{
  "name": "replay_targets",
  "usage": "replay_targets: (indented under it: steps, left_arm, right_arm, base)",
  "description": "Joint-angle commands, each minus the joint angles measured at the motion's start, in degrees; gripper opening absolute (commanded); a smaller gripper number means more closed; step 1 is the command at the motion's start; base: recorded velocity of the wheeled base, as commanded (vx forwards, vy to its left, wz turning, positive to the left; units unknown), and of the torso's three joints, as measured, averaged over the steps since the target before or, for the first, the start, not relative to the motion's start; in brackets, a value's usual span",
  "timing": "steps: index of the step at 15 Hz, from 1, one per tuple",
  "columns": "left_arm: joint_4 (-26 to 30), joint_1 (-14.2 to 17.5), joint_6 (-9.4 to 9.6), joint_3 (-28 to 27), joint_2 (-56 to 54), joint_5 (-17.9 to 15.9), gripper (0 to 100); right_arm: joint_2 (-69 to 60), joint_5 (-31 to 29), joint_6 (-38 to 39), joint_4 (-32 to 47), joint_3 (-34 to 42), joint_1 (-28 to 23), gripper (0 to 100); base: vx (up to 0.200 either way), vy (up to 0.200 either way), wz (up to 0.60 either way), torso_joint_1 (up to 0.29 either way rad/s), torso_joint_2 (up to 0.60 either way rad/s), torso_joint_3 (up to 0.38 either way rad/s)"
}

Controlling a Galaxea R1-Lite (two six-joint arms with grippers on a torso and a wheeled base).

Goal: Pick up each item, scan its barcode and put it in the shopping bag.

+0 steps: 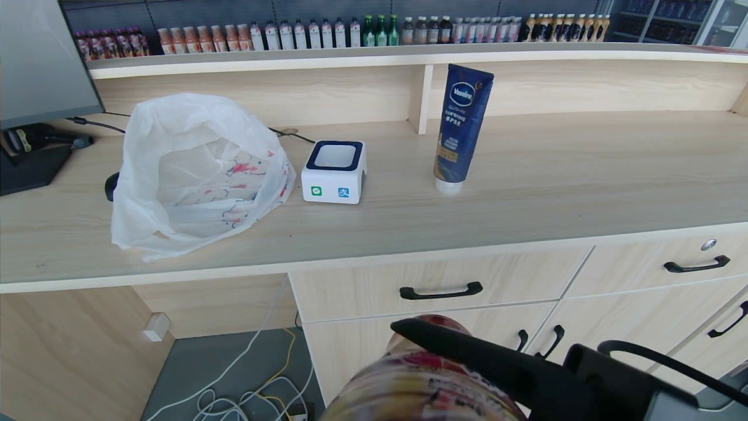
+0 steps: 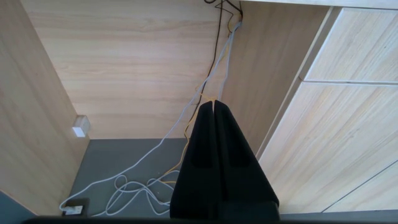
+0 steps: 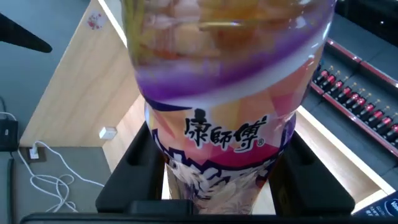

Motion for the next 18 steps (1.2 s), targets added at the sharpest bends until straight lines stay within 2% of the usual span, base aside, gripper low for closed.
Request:
replay_targets:
  steps: [1, 7, 9, 10, 14, 18]
  left_arm:
    - [0.0, 0.0, -0.03, 0.0, 0.0, 0.0, 0]
    - [0.0, 0.0, -0.03, 0.0, 0.0, 0.0, 0]
    - [0.0, 0.0, -0.03, 0.0, 0.0, 0.0, 0]
    - [0.0, 0.0, -0.03, 0.0, 0.0, 0.0, 0]
    - [0.0, 0.0, -0.03, 0.0, 0.0, 0.0, 0]
    - [0.0, 0.0, -0.03, 0.0, 0.0, 0.0, 0]
  right_arm:
    - [-0.4, 0.0, 0.8, 0.1, 0.1, -1.2, 0]
    - [-1.6, -1.1, 11.9, -0.3, 1.0, -1.2, 0]
    - [-1.6, -5.7, 19.3, -0.3, 0.4, -1.2, 0]
    - [-1.4, -8.9, 25.5, -0.2, 0.1, -1.9, 0]
    - [-1.2, -9.6, 32.9, 0.1, -0.3, -8.9, 0]
    - [-1.0, -8.6, 42.7, 0.1, -0.3, -22.2, 0]
  base:
    - [0.000, 0.000, 0.00, 0.000, 0.00, 0.000]
    - [0.000, 0.000, 0.00, 0.000, 0.00, 0.000]
    - [0.000, 0.000, 0.00, 0.000, 0.00, 0.000]
    - [0.000, 0.000, 0.00, 0.000, 0.00, 0.000]
    - [0.000, 0.000, 0.00, 0.000, 0.00, 0.000]
    - [0.000, 0.000, 0.00, 0.000, 0.00, 0.000]
